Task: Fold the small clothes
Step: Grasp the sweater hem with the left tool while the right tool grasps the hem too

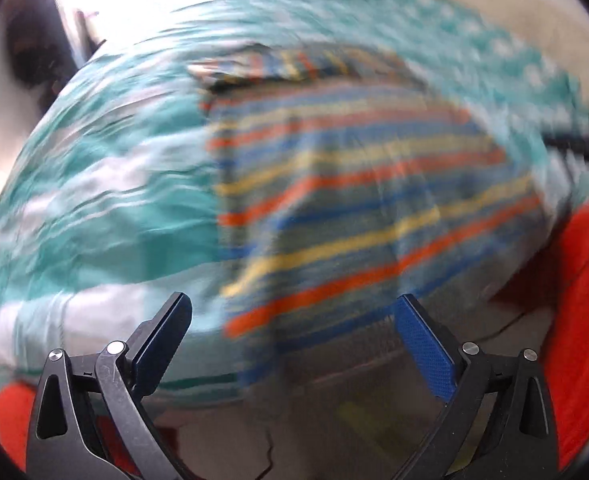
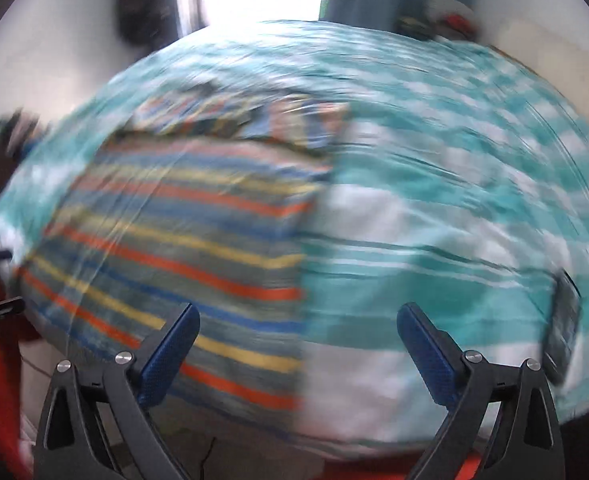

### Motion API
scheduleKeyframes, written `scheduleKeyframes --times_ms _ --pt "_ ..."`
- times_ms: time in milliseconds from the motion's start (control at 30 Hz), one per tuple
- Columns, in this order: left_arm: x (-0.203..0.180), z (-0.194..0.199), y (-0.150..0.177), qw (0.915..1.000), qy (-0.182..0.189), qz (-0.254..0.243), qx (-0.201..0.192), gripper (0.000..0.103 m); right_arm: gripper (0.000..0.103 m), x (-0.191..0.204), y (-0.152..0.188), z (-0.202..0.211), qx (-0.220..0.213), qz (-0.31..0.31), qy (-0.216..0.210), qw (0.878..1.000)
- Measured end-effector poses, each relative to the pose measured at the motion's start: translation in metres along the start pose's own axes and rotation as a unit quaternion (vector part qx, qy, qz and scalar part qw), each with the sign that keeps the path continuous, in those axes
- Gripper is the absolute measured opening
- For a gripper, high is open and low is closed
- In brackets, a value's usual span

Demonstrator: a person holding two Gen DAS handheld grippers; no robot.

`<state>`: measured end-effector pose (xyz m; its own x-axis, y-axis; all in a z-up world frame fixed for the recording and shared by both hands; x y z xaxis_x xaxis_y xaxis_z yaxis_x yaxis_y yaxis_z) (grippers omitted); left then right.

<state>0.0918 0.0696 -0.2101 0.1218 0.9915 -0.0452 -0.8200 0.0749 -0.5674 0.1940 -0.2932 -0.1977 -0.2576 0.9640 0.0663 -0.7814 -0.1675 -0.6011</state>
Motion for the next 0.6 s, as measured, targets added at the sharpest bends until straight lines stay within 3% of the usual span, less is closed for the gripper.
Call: scheduleKeyframes --times_ms 67,100,167,200,233,300,400,467,533,600 --pt "0.021 0.001 -0.001 0.998 0.02 0.06 0.001 0.101 0.098 -0.014 0.011 0.006 0.028 -0.039 -0.036 0.998" --pt "0.028 -0.004 0.001 0.9956 0.038 0.084 0.011 0.1 0.097 -0.014 0.022 0.005 0.056 -0.061 -0.075 0.994" --pt "0.03 -0.02 0.01 0.992 0.062 0.102 0.041 0.096 0.09 -0.002 0.042 0.002 0.095 -0.069 -0.127 0.985" --pt "0.025 -0.028 0.016 0.9913 0.071 0.095 0.057 0.086 0.085 0.007 0.054 -0.004 0.117 -0.057 -0.144 0.981" --pt "0.018 -0.033 0.02 0.9914 0.075 0.082 0.07 0.083 0.085 0.013 0.061 -0.01 0.132 -0.044 -0.145 0.98" --pt "0.004 -0.037 0.022 0.9946 0.059 0.038 0.076 0.083 0.079 0.022 0.074 -0.026 0.159 -0.015 -0.133 0.978" --pt "-0.01 -0.034 0.022 0.9945 0.066 0.008 0.081 0.077 0.063 0.038 0.096 -0.049 0.219 0.013 -0.146 0.965" --pt "-0.011 -0.034 0.027 0.9942 0.056 -0.006 0.092 0.06 0.051 0.04 0.103 -0.06 0.244 0.027 -0.136 0.96" --pt "-0.009 -0.036 0.031 0.9924 0.051 -0.006 0.112 0.006 0.005 0.04 0.101 -0.06 0.245 0.02 -0.149 0.958" --pt "-0.004 -0.032 0.032 0.9899 0.068 0.025 0.122 0.006 0.005 0.038 0.092 -0.051 0.226 0.005 -0.167 0.96"
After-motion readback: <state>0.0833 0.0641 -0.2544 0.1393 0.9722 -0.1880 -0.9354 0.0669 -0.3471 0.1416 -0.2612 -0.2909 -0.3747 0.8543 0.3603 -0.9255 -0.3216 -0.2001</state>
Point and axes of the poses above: each gripper's, at about its wrist camera, not at the fingertips, and z roughly against the way its jaws point, x to its left, y to its underside, the point moved 8 cm from there along -z, roughly the way its jaws point, and after that the axes turned 3 degrees about -x, right-handed, at the moved point
